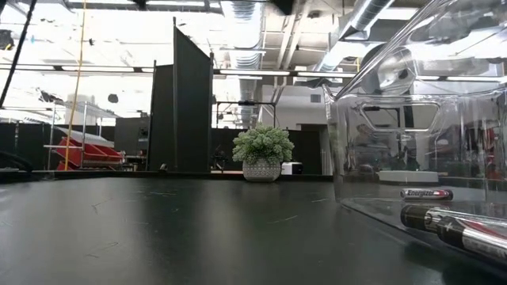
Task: Sort batteries
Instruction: Return to Home Position
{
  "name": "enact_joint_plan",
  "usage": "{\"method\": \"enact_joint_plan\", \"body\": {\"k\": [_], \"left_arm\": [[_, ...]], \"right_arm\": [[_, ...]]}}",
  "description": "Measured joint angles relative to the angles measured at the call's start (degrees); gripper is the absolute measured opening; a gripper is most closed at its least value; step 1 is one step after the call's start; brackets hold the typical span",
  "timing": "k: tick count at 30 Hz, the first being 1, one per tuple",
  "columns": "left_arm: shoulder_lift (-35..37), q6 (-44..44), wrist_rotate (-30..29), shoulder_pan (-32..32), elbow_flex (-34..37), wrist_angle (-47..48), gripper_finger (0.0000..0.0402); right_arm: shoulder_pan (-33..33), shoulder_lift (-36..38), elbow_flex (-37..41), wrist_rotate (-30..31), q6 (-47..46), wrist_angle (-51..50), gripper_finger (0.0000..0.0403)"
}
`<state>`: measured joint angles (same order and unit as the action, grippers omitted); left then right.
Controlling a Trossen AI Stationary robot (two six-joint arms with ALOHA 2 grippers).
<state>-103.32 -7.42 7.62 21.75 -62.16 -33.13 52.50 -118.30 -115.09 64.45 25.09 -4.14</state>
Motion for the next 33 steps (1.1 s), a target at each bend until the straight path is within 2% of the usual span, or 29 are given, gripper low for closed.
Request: {"method": "enact_joint_plan", "body": {"k": [9,15,18,23,26,28,33], "left_arm": [[24.45,0.15,-13.12,0.37,23.66,-4.25,0.0039],[42.55,0.57,-20.07,2.66,35.71,-3.70,0.0006],[50.85,1.15,-23.90,4.05,40.99,-3.05,0.0002],[62.85,2.11,-30.41,6.14,46.27,4.89,0.0002],[68.69,2.90,-32.50,6.98,47.71,10.65,0.0002],[72.15,2.82,-33.23,7.42,48.55,13.17,0.0001],[79.87,2.16,-34.94,7.77,49.94,20.22,0.0001]], "right_arm": [[-2.97,0.00,0.00,-0.95,-4.57,-4.62,0.0260],[-9.43,0.00,0.04,-14.19,-10.99,-6.66,0.0260],[-13.83,-0.11,0.94,-20.54,-13.71,-5.60,0.0260],[-20.47,-0.35,6.94,-24.11,-15.93,-0.13,0.0249],[-23.47,-0.35,10.37,-24.72,-16.77,1.54,0.0219],[-25.10,-0.35,12.60,-25.88,-16.83,2.33,0.0185],[-28.06,1.77,20.47,-28.93,-17.19,7.01,0.0056]]}}
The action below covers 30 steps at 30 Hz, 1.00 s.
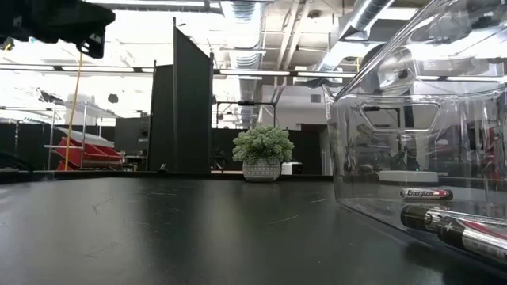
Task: Sort batteries
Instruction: Return to Home Position
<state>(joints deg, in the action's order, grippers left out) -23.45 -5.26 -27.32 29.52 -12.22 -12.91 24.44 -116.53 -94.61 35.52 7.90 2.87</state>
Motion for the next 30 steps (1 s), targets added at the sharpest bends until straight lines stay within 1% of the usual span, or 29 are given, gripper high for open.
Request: {"method": "enact_joint_plan", "body": {"k": [1,2,5,7,9,12,14,16,19,21,25,28,30], "left_arm": [[1.50,0.07,-0.03,0.00,0.08,1.32,0.0001],[2.92,0.23,-0.01,0.00,0.08,2.85,0.0001],[6.12,0.58,0.22,0.00,0.10,6.67,0.0000],[7.46,0.41,1.67,0.00,0.12,8.29,0.0000],[7.80,0.28,3.49,0.00,0.12,7.97,0.0000],[7.70,0.18,5.27,0.00,0.12,8.50,0.0000],[7.73,0.16,5.56,-0.09,0.12,9.58,0.0000],[7.70,0.13,5.58,-0.46,0.12,9.72,0.0000],[7.73,-1.07,5.59,-1.51,0.12,9.37,0.0000],[7.72,-1.54,5.60,-2.57,0.12,9.62,0.0000],[7.97,-1.50,5.61,-4.30,0.12,10.58,0.0000],[8.99,-1.51,5.63,-4.83,0.12,11.71,0.0000],[10.11,-1.55,5.62,-5.14,0.12,13.06,0.0000]], "right_arm": [[-0.35,1.26,2.14,-0.12,-0.05,1.05,0.0029],[-0.63,2.66,4.66,-0.46,-0.02,3.23,0.0016],[-1.22,8.95,14.16,-1.16,-0.02,10.78,0.0014],[-1.79,13.90,22.17,-1.56,0.21,17.46,0.0011],[-2.94,18.56,31.46,-4.66,0.60,26.43,0.0005],[-5.52,23.46,45.21,-11.39,1.33,42.00,0.0004],[-7.51,26.01,53.07,-13.59,0.35,50.40,0.0003],[-9.81,28.24,59.44,-15.76,-1.37,56.46,0.0002],[-13.38,30.38,66.87,-21.93,-2.32,63.30,0.0001],[-15.01,31.89,70.41,-24.35,-1.63,67.32,0.0001],[-16.35,36.95,77.96,-25.21,-0.08,72.63,0.0001],[-16.15,41.07,84.03,-25.09,0.98,78.49,0.0000],[-16.08,44.27,87.79,-25.13,0.86,80.35,0.0000]]}}
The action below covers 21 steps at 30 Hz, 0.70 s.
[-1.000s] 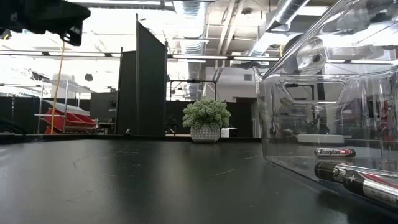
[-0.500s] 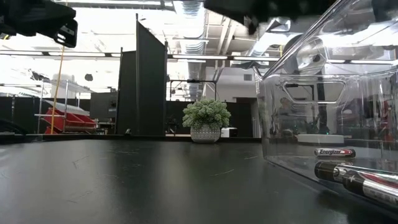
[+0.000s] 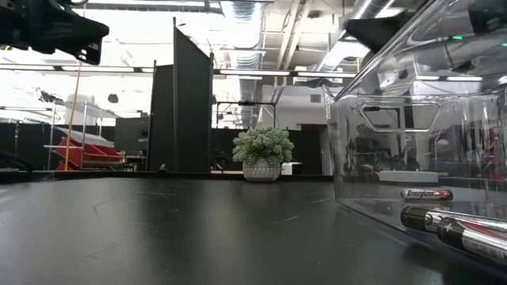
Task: Sort batteries
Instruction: Return to Home Position
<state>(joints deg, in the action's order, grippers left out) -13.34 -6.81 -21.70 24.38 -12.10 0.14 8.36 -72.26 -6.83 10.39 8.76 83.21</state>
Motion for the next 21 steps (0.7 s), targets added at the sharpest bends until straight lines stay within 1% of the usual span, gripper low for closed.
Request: {"method": "enact_joint_plan", "body": {"k": [4,6,8,11,14,18,21], "left_arm": [[3.37,0.00,-0.08,-0.89,0.00,3.32,0.0000],[5.93,0.02,-0.55,-1.29,0.00,5.49,0.0000],[8.79,0.42,-1.16,-1.56,-0.01,7.61,0.0000],[13.37,0.90,-1.98,-1.62,0.00,11.68,0.0000],[13.21,1.73,-2.62,-1.63,-0.12,13.62,0.0000],[12.72,1.44,-2.77,-1.64,0.12,13.44,0.0000],[13.21,0.86,-2.89,-1.68,1.07,12.91,0.0000]], "right_arm": [[-0.08,4.94,5.88,0.40,-1.26,-0.48,0.0000],[0.09,6.85,6.36,1.11,-1.58,-2.85,0.0000],[0.26,9.68,6.42,2.88,-1.33,-8.20,0.0000],[0.13,12.98,6.42,3.91,-1.74,-16.17,0.0000],[1.32,17.84,6.42,5.06,-2.31,-26.03,0.0000],[3.56,25.97,6.42,10.54,-2.51,-38.38,0.0000],[4.83,33.28,6.44,12.26,-2.47,-45.56,0.0000]]}}
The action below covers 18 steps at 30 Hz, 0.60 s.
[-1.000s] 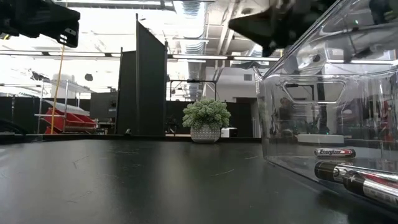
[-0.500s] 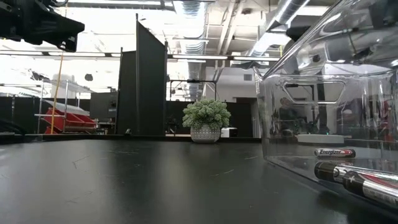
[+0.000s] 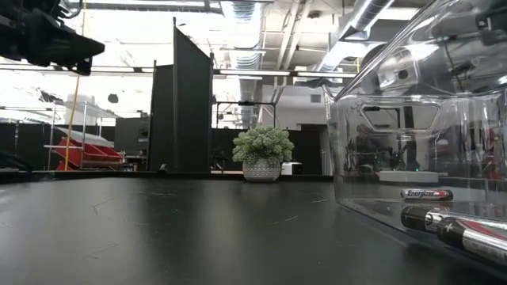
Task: Sort batteries
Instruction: Return to Home Position
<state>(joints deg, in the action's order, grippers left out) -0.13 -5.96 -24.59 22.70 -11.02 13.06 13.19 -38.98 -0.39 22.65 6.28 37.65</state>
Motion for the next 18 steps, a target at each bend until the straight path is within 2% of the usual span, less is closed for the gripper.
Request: {"method": "enact_joint_plan", "body": {"k": [4,7,14,18], "left_arm": [[-0.06,-0.22,-1.17,-0.02,3.84,-0.87,0.0000],[-0.09,-0.58,-1.08,-0.03,6.74,-6.07,0.0000],[0.03,-4.14,5.38,-1.58,7.06,-9.71,0.0000],[-0.15,-1.96,11.10,-3.36,8.46,-11.39,0.0000]], "right_arm": [[0.85,9.34,0.01,0.08,-0.13,-10.62,0.0000],[0.94,15.71,0.01,0.14,-0.48,-17.18,0.0000],[0.93,29.10,0.03,0.22,-1.92,-32.46,0.0000],[1.29,34.23,0.05,-0.41,-0.66,-33.29,0.0000]]}}
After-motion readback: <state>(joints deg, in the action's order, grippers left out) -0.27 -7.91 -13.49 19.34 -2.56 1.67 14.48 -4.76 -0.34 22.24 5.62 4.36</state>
